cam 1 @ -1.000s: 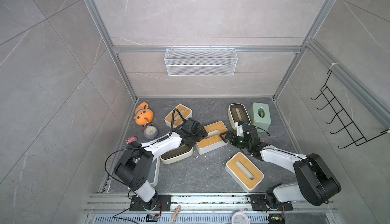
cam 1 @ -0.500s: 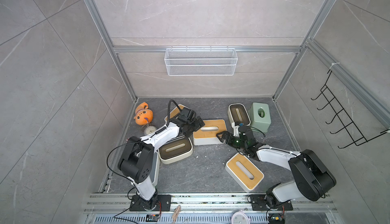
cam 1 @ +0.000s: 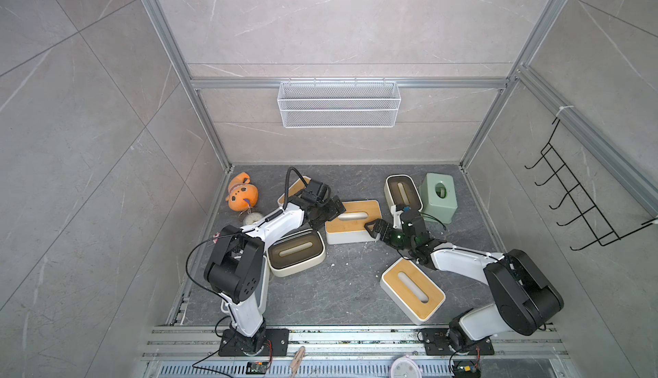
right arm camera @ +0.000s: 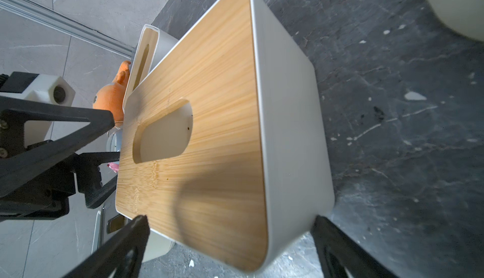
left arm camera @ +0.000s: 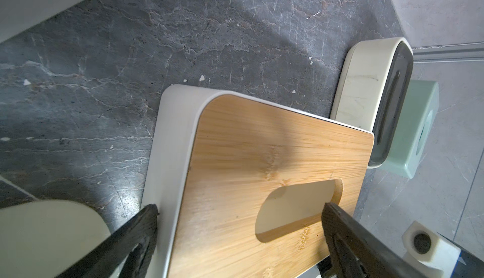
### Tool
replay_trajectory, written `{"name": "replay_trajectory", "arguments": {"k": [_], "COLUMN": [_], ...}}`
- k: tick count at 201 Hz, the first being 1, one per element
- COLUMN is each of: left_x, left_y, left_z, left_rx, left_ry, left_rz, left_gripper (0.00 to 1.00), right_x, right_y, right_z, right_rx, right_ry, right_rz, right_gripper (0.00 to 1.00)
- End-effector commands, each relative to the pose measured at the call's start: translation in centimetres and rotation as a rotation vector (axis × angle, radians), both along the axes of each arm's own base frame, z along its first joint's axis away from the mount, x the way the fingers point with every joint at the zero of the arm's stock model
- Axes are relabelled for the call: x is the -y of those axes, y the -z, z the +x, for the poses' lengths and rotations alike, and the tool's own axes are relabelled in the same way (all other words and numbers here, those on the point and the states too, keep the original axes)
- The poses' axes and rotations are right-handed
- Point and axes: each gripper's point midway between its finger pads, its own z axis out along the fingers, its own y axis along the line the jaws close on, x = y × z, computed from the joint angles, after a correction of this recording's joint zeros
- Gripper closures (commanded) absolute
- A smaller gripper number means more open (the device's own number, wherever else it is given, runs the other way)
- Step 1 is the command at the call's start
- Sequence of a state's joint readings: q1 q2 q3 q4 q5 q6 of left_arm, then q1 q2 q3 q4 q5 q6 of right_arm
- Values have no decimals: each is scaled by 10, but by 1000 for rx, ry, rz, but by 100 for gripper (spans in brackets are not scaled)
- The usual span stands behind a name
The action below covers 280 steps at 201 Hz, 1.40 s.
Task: Stack the tissue boxes
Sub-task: Adjust the tissue box at the center of the board.
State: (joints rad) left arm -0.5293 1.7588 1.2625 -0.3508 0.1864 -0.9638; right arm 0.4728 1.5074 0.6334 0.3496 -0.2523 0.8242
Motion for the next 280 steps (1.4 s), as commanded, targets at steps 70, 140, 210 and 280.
{"name": "replay_trajectory", "arguments": {"k": [70, 140, 210, 280], "left_x": [-30, -56, -62, -78], "left_y": [-88, -143, -138, -153], "left_z": [-30, -76, -124, -141], "left_rx": [214, 407, 506, 731], "left_ry": [107, 175, 322, 299], "left_rz": [101, 81, 22, -16], "left_gripper": [0, 1, 0, 0], "right_x": [30, 96, 178, 222], "right_y": [-53, -105, -101, -88], "right_z": [2, 2, 66, 122], "right_rx": [66, 83, -15, -82], "right_ry": [120, 288, 488, 521], "right_rz": [-142, -348, -454, -628], "right_gripper": [0, 0, 1, 7]}}
